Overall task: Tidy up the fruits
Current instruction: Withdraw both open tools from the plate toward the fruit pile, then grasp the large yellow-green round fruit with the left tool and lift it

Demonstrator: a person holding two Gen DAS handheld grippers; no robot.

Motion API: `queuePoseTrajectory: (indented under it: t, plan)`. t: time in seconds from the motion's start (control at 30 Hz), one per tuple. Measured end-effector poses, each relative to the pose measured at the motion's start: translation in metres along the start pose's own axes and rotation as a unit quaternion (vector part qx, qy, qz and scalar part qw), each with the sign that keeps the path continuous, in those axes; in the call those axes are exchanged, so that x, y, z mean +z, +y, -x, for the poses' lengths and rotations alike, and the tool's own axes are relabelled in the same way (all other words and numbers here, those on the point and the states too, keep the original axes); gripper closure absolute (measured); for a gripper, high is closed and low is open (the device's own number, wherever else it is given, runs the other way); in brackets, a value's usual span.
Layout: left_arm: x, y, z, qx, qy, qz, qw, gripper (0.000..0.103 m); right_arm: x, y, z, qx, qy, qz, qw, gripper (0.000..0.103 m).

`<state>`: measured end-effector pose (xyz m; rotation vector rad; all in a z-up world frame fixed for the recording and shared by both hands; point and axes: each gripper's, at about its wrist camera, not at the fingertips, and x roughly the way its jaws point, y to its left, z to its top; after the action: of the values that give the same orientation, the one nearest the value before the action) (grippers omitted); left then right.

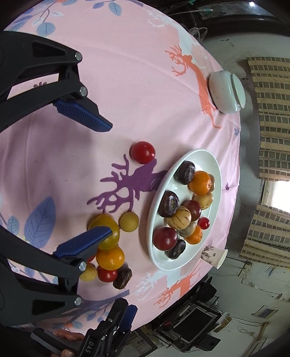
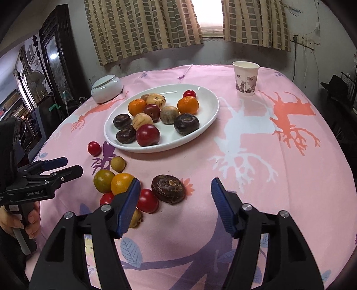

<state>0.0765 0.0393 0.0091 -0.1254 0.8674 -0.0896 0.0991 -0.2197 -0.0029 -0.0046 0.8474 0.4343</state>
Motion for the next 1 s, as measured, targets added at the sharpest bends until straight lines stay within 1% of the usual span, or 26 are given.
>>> queuePoseTrajectory:
  t: [0.13,0.27,0.33,0.4,0.53,0.63,0.73,0.8,0.9,1.0]
  plan:
    - [-0.002,0.001,-0.002,-0.001,-0.003,-0.007,1.0,0.013,-0.004,-0.002,-0.01,0.0,0.013,-0.001,1.0,0.037]
    - [-0.003,0.0,-0.006,-0.008,0.007,-0.01,0.9999,0.012,-0.006,-0.006,-0.017,0.0,0.023,-0.007,1.0,0.037]
    - [-0.004,-0.001,-0.009,-0.012,0.013,-0.01,0.9998,0.012,-0.006,-0.007,-0.016,0.001,0.019,-0.011,1.0,0.037]
    - [-0.006,-0.003,-0.01,-0.013,0.016,-0.014,0.9997,0.012,-0.005,-0.003,-0.013,0.0,0.009,0.0,1.0,0.037]
    - [-0.008,-0.007,-0.007,-0.015,0.01,-0.021,0.9996,0.011,-0.006,0.005,-0.013,0.007,0.009,0.017,1.0,0.037]
    - [-0.01,-0.011,-0.004,-0.027,0.003,-0.024,0.9993,0.011,-0.006,0.005,-0.012,0.005,0.008,0.018,1.0,0.037]
    - [-0.013,-0.022,-0.005,-0.039,-0.002,-0.039,0.9985,0.011,-0.004,0.004,-0.01,0.005,0.005,0.015,1.0,0.037]
    - [-0.013,-0.027,-0.007,-0.041,0.003,-0.04,0.9983,0.011,-0.004,0.004,-0.008,0.006,0.004,0.013,1.0,0.037]
    - [-0.013,-0.031,-0.016,-0.044,0.027,-0.033,0.9981,0.011,-0.003,0.004,-0.004,0.011,0.0,0.013,1.0,0.037]
    - [-0.013,-0.033,-0.023,-0.034,0.032,-0.03,0.9985,0.012,-0.003,0.005,0.0,0.018,-0.005,0.01,1.0,0.037]
